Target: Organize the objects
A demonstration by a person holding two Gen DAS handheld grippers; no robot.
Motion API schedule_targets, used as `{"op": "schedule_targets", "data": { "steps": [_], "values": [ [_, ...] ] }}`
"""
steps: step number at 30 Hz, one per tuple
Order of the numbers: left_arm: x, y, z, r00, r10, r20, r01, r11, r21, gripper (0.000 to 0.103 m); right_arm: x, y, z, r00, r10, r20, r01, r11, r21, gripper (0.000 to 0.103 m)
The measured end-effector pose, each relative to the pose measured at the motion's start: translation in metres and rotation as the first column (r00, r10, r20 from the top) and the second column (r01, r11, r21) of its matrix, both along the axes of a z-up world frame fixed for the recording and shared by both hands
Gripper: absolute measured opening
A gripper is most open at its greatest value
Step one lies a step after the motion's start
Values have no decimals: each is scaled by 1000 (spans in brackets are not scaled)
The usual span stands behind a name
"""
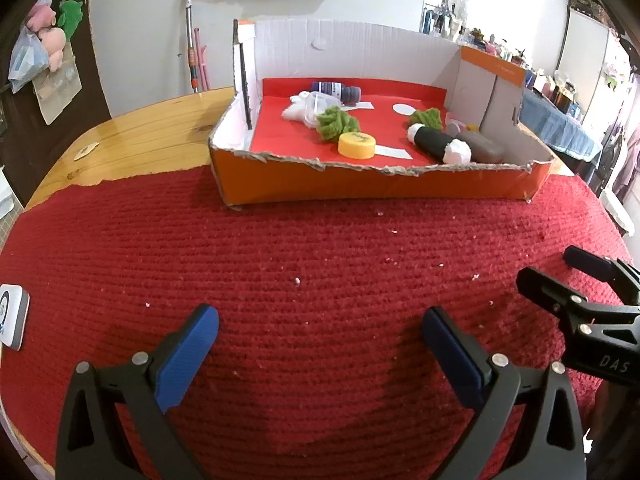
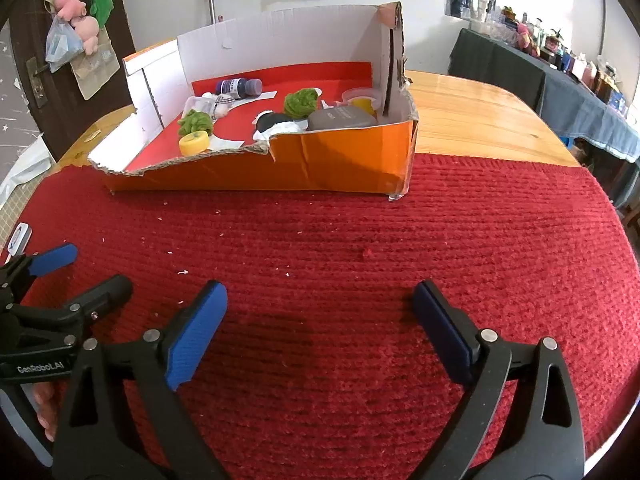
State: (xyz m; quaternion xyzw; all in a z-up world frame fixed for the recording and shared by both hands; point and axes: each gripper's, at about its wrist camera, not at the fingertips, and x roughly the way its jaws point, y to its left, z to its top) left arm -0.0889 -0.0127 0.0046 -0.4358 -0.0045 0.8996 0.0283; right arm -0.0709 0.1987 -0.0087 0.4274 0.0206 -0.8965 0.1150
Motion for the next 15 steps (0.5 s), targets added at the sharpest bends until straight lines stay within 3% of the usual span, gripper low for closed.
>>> {"op": "schedule_targets", "data": {
  "steps": [15],
  "values": [
    [1, -1, 0, 1000, 1, -5, -1, 1000, 13, 103, 0, -2, -1, 1000, 7, 3, -7, 1000, 7, 98]
  ]
}}
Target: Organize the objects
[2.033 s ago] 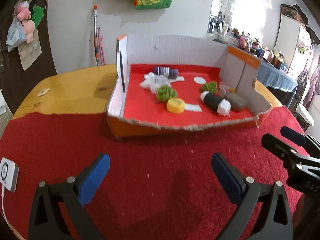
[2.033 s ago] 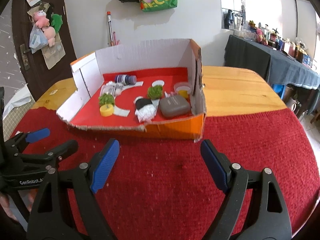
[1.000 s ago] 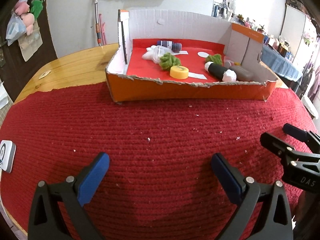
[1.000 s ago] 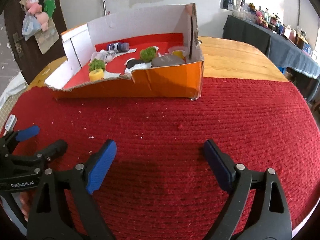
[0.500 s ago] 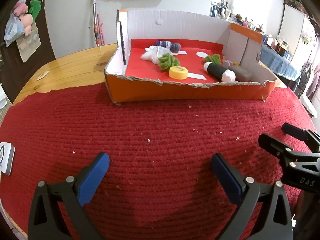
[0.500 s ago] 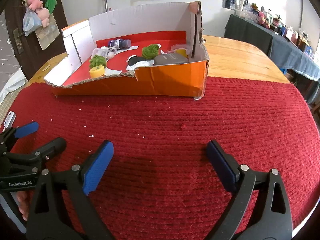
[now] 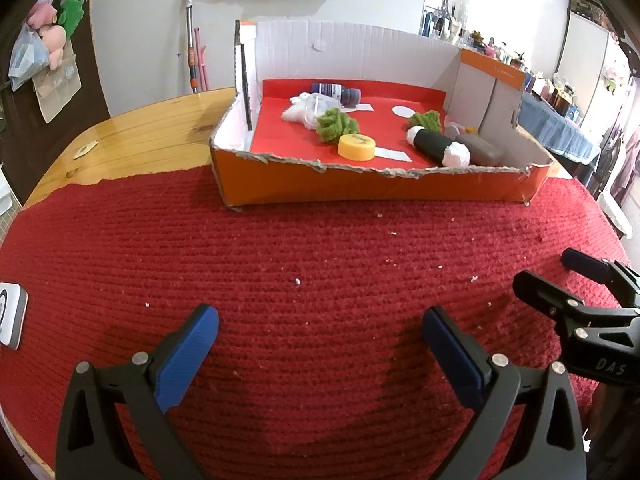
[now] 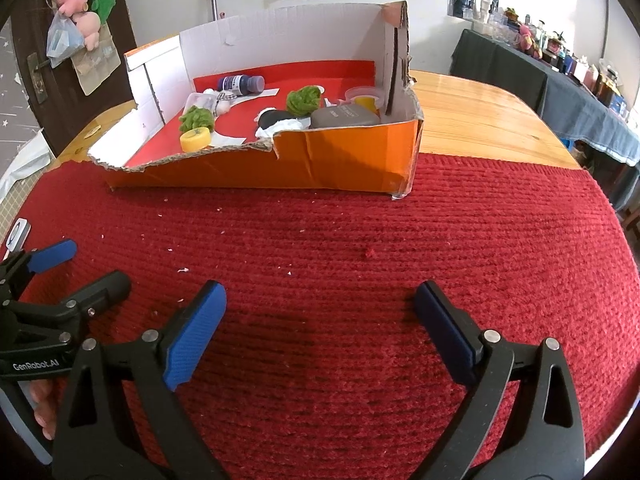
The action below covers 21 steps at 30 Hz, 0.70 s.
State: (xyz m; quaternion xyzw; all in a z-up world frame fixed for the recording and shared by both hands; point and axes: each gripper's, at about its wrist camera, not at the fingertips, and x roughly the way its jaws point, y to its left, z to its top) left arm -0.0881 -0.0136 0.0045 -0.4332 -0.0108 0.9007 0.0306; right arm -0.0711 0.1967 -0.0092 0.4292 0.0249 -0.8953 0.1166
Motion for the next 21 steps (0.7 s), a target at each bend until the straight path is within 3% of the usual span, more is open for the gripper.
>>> {"op": "schedule_targets", "data": {
  "steps": [21],
  "values": [
    [0, 0, -1, 1000, 0, -1, 0, 1000, 1, 103, 1, 1, 1, 1000, 2, -1, -2, 1000, -14, 99]
  ]
}}
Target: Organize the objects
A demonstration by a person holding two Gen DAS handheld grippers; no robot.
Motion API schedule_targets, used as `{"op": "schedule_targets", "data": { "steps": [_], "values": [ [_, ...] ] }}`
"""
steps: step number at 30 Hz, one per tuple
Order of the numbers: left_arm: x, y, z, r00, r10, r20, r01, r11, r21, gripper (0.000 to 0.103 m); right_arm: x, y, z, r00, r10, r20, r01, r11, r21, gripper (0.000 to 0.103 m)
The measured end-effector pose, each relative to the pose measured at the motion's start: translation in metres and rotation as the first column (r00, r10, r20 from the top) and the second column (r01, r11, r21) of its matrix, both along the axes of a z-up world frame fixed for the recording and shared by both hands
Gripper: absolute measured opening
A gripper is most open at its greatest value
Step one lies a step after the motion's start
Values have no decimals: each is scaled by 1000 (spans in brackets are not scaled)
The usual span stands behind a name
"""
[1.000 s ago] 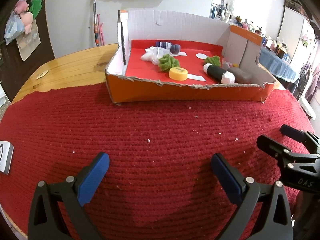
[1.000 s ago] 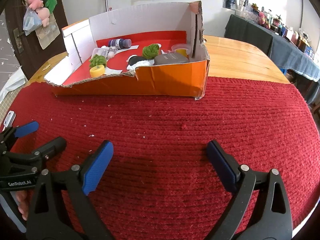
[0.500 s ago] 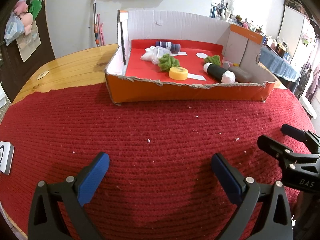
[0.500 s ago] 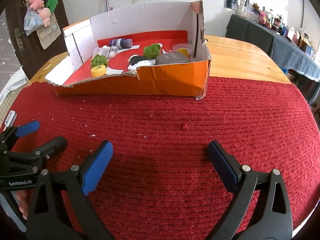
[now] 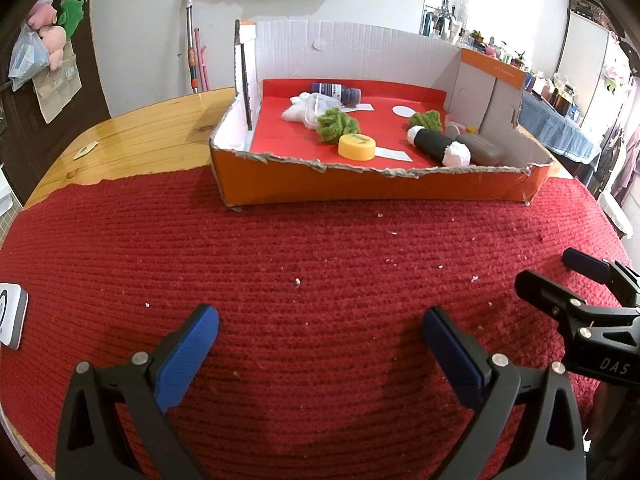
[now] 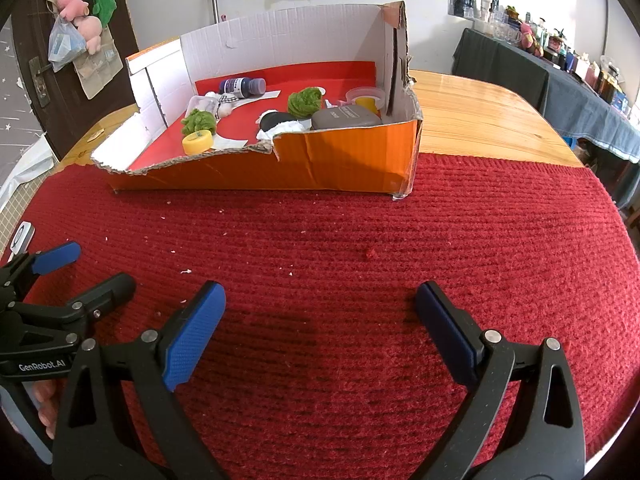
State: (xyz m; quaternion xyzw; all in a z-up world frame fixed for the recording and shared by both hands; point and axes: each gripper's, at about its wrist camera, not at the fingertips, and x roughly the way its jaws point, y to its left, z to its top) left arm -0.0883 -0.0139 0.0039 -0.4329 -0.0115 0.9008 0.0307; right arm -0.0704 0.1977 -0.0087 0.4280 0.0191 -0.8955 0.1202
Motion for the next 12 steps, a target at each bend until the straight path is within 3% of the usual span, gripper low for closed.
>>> {"op": "schedule_targets", "data": {
  "steps": [12],
  "values": [
    [0, -1, 1, 1000, -1, -4, 1, 1000, 9, 103, 0, -1, 0, 1000, 0, 0, 0, 1000, -2, 99]
  ]
}}
